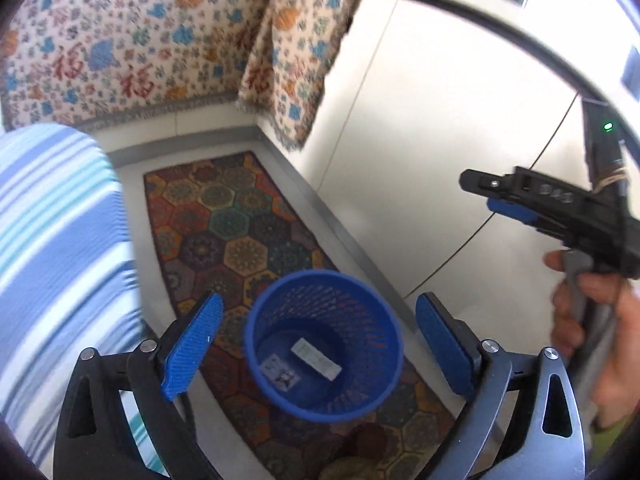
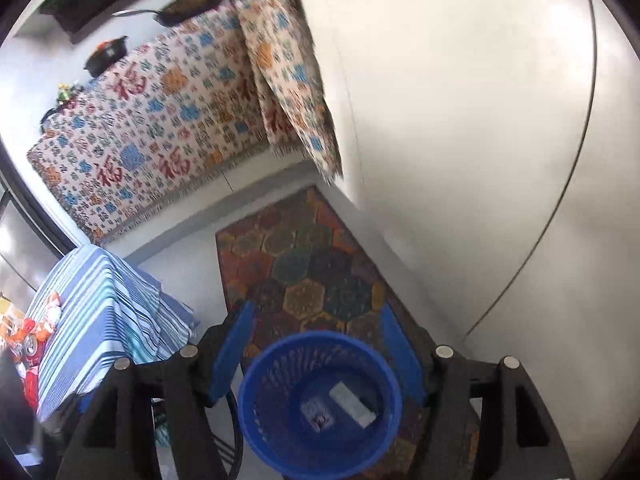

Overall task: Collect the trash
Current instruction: 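Drop the Kuromi box and milk carton into the blue wastebasket with both tools, then grasp the red wrapper with the right tool while the left tool grasps the gold wrapper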

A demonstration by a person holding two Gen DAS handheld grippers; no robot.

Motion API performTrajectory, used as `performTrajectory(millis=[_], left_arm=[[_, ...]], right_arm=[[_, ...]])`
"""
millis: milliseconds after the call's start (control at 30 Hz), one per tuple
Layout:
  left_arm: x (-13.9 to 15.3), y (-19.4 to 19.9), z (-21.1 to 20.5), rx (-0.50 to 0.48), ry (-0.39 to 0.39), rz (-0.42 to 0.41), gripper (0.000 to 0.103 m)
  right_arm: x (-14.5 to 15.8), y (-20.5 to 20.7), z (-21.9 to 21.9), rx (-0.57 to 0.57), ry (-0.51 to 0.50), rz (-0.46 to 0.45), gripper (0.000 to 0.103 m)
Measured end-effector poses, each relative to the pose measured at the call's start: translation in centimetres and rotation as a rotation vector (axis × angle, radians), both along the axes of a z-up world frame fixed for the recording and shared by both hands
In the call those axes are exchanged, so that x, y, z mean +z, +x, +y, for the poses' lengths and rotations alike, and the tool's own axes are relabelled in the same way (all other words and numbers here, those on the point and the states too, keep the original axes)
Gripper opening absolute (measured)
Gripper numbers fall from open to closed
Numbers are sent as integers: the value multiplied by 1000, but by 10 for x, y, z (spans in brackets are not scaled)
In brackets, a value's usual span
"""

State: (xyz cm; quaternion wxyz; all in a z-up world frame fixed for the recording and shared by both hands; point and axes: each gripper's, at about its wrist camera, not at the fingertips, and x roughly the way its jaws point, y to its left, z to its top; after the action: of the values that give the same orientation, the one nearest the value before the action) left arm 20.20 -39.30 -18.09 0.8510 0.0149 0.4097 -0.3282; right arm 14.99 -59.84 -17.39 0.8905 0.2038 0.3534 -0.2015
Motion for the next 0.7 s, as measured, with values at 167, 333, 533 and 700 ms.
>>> performTrajectory(millis=[167,333,533,700], left_arm=[[27,-31,80,99,54,-43,99],[19,-56,169,263,150,-47,99],[1,-78,255,462,313,-78,99],[-12,-83,316,587,336,-43,99]], right_arm=[[25,9,41,62,-63,-55,68],[37,27,114,216,-53,-84,68],[33,49,247,531,-124,-59,68],[11,55,340,714,-160,-10,68]])
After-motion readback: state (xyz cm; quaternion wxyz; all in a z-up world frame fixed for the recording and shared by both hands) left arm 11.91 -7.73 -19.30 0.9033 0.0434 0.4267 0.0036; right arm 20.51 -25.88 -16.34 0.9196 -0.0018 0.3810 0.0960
